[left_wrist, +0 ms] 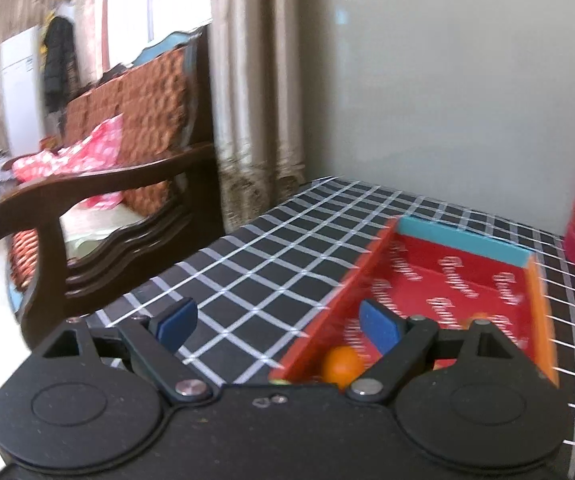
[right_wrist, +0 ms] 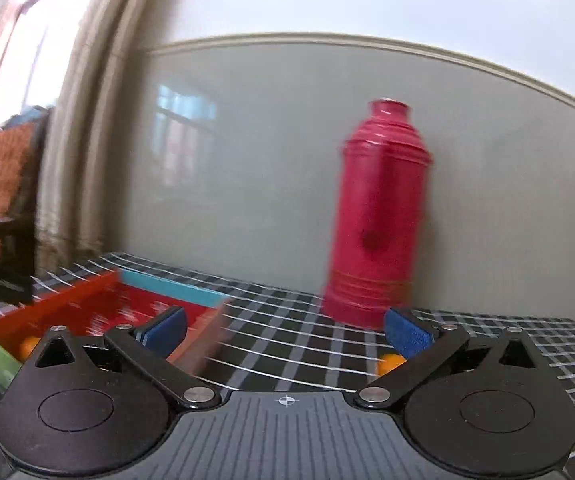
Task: Organize fruits
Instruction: 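Grasp the second dark mangosteen with the left gripper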
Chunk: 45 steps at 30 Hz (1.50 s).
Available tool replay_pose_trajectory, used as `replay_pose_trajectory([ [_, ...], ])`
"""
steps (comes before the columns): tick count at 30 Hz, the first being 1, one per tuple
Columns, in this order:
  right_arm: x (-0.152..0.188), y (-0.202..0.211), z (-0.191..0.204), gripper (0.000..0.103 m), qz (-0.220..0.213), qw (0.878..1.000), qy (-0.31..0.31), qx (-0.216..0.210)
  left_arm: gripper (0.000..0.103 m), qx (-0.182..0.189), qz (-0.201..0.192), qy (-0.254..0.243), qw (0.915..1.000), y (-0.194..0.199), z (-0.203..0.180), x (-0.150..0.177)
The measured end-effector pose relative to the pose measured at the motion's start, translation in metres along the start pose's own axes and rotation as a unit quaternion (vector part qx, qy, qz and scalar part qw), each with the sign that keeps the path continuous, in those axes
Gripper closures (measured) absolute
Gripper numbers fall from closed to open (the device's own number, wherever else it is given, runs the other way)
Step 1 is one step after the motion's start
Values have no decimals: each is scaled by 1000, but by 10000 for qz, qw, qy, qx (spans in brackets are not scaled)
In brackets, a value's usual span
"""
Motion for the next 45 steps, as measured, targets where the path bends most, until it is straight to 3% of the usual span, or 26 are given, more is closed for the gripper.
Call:
replay_pose_trajectory([
  [6,15,-2,-57,0,490,9945,-188,903,19,666,-118,-423,9968,22,-65,10],
  [12,27,11,-121,0,734,9826,-506,1630,16,1304,-112,-951,9868,44,-134,34],
  [22,42,44,-205,0,823,9529,-743,2822,13,1824,-79,-1738,9677,61,-215,78],
  [27,43,53,-221,0,855,9484,-849,2933,13,1998,-31,-1890,9614,65,-241,90],
  [40,45,57,-233,0,902,9499,-843,2870,20,2265,104,-2099,9511,65,-288,105],
  [43,46,57,-235,0,920,9492,-852,2885,26,2244,218,-2087,9516,59,-293,105],
  [45,47,57,-236,0,947,9490,-873,2877,35,2316,411,-2033,9504,52,-297,107],
])
Point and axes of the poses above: each gripper's, at about its wrist camera, not at the fingertips, and y roughly against the way its jaws point, z to its left, x to its underside, the point moved 9 cm from there along -y, roughly the way its jaws point, and after that the axes turned 3 degrees about y, right-handed, at the moved point
